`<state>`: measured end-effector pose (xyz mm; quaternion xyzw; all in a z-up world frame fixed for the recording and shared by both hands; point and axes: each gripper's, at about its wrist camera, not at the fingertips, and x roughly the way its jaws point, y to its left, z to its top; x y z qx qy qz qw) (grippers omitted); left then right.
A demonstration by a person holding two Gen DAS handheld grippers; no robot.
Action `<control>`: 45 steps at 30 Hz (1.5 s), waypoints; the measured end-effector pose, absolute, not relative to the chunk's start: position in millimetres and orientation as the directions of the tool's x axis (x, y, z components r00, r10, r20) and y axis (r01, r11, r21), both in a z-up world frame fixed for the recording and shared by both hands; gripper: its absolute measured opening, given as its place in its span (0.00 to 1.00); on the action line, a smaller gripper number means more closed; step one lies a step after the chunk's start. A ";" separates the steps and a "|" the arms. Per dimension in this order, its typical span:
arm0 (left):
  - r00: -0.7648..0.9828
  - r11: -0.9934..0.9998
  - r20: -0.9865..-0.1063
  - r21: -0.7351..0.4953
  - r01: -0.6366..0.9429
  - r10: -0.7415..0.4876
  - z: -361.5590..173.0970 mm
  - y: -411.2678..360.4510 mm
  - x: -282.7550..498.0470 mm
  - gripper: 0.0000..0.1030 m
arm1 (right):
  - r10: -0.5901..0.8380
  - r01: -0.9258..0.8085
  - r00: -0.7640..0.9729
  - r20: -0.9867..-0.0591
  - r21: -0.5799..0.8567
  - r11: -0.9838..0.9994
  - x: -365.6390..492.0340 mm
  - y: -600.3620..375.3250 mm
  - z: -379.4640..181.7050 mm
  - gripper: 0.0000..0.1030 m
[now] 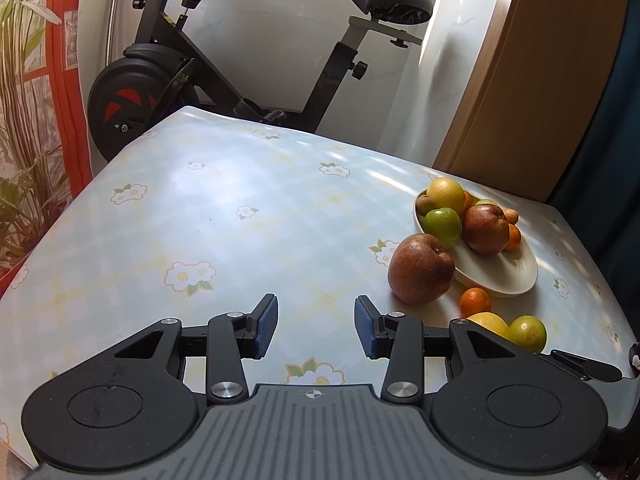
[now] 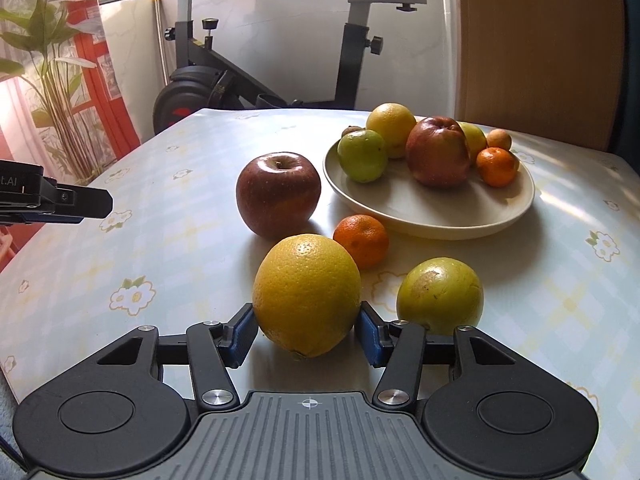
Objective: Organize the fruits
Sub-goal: 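Close the right tool on the grapefruit while the left tool presses its top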
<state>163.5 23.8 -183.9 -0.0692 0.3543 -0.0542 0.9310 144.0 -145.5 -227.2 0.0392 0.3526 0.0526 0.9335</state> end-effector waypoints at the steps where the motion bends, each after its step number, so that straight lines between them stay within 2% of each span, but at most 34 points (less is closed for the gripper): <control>1: 0.744 0.984 -0.651 -0.168 0.052 -0.150 -183.5 23.7 163.0 0.43 | 0.144 -0.082 0.744 -0.653 0.124 0.989 143.4 -145.5 -227.7 0.48; 9: 0.740 0.986 -0.655 -0.154 0.064 -0.150 -182.7 21.1 160.6 0.43 | 0.257 -0.261 0.703 -0.663 0.096 0.961 132.1 -121.0 -225.9 0.48; 18: 0.698 0.976 -0.687 -0.193 0.097 -0.205 -188.6 18.1 162.2 0.43 | 0.283 -0.269 0.699 -0.657 0.125 0.955 122.0 -136.4 -224.0 0.49; 31: 0.582 0.902 -0.691 -0.357 0.242 -0.429 -210.8 -6.4 168.8 0.43 | 0.306 -0.277 0.702 -0.642 0.150 0.949 115.2 -147.1 -225.4 0.46; 36: 0.563 0.871 -0.666 -0.405 0.278 -0.489 -216.3 -12.9 173.4 0.43 | 0.291 -0.273 0.703 -0.648 0.132 0.953 114.8 -145.3 -224.8 0.42; 41: 0.491 0.807 -0.643 -0.513 0.293 -0.587 -226.0 -17.1 180.7 0.41 | 0.288 -0.267 0.706 -0.647 0.134 0.954 113.5 -147.4 -225.1 0.42; 45: 0.493 0.809 -0.643 -0.501 0.309 -0.586 -227.5 -23.5 180.3 0.42 | 0.278 -0.270 0.707 -0.650 0.115 0.956 112.2 -146.0 -224.4 0.40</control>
